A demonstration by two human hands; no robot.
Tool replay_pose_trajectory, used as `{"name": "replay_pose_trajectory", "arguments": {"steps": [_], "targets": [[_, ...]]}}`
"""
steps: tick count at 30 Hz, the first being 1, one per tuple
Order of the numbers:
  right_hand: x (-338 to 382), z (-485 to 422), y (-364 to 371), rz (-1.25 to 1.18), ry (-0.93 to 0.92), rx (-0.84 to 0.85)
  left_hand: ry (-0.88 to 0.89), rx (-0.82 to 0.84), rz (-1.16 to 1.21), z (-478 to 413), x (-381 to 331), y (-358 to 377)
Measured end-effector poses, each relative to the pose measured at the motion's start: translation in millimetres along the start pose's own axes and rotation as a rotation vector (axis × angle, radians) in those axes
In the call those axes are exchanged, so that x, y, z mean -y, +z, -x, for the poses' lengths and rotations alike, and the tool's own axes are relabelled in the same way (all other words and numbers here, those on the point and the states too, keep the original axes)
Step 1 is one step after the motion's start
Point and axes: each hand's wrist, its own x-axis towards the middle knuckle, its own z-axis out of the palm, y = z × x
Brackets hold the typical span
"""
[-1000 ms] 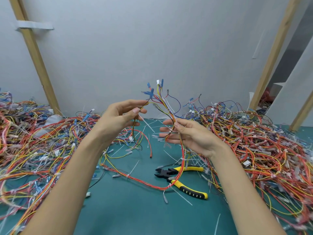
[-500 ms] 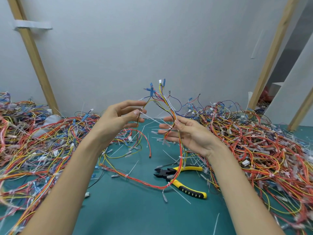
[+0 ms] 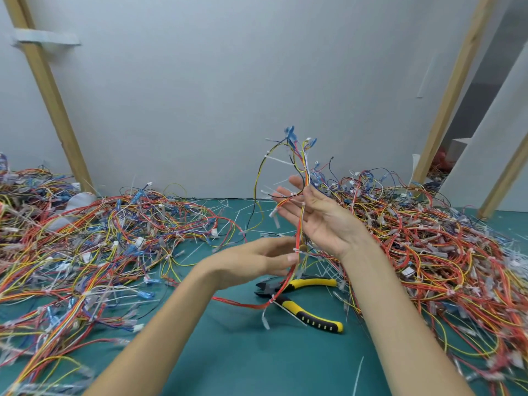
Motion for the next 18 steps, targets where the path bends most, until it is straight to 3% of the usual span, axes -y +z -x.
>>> {"name": "replay_pose_trajectory", "arguments": {"steps": [6, 11, 18], "targets": [[0.5, 0.9, -2.2, 0.053, 0.032, -0.023, 0.064, 0.101, 0.3, -6.5, 1.2, 13.1], [2.3, 2.9, -6.7, 0.172, 0.075, -0.012, 0.075, 0.247, 0.368, -3.1, 0.2, 7.2], [1.5, 5.6, -10.8, 0.293, 0.118, -0.029, 0.095, 0.326, 0.365, 3.0, 3.5, -4.5]]}}
